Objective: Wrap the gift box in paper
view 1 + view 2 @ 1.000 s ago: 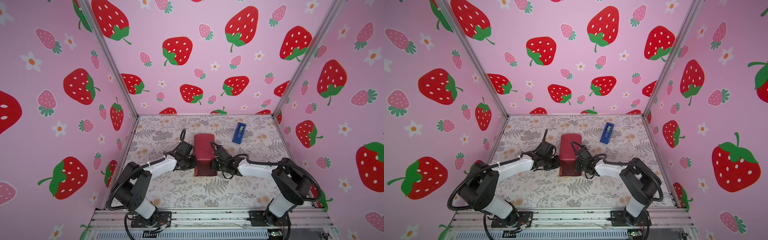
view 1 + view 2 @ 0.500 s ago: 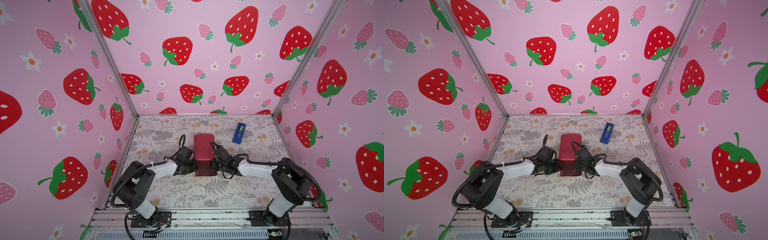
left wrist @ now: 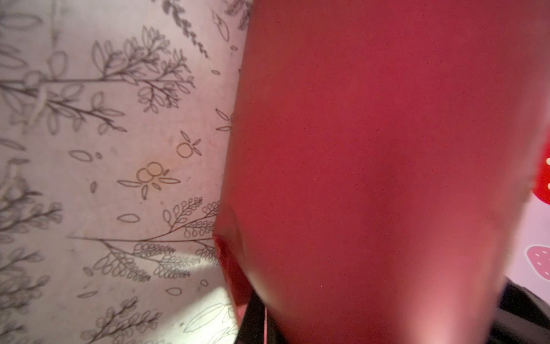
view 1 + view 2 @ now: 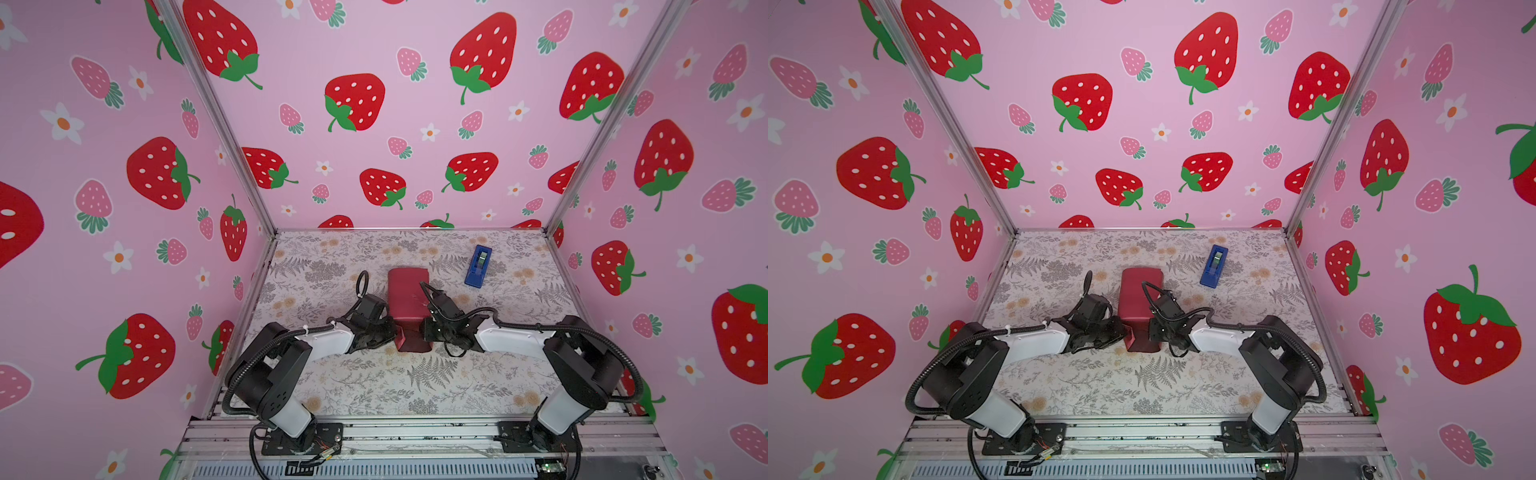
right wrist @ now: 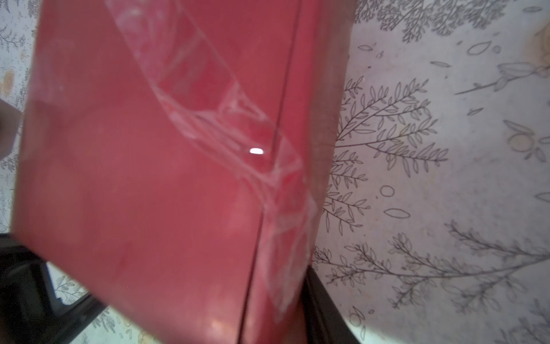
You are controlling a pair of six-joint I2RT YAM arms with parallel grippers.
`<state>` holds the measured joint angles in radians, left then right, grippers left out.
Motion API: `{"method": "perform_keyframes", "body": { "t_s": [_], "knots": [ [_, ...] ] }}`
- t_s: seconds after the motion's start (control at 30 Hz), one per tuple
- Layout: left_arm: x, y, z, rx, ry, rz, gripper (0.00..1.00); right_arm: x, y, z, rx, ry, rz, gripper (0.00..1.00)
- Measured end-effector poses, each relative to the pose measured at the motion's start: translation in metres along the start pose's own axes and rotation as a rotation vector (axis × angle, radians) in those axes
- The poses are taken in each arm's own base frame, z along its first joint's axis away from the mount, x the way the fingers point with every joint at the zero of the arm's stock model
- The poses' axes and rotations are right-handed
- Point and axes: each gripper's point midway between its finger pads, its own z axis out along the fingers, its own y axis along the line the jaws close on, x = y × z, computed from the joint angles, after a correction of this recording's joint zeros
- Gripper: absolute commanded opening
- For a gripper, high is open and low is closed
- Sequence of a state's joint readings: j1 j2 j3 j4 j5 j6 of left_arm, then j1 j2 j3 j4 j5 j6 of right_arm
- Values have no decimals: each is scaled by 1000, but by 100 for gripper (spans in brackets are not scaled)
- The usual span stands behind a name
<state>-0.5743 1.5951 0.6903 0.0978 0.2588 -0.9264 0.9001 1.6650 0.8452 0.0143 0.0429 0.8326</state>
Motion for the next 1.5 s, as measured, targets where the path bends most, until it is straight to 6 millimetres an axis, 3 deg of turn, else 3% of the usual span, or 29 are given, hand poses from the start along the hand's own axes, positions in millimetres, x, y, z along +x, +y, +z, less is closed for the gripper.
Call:
{"method": "perform_keyframes", "body": {
  "t_s": [0.47, 1.1, 1.5],
  "knots": [
    [7, -2, 17, 7, 22, -16, 9, 0, 1, 0, -5, 2, 0, 35],
    [4, -21, 20, 61, -8, -16, 8, 0, 2, 0, -12, 2, 1, 34],
    [0, -20, 24, 60, -34, -28, 8, 0, 3, 0, -13, 3, 1, 34]
  ]
}}
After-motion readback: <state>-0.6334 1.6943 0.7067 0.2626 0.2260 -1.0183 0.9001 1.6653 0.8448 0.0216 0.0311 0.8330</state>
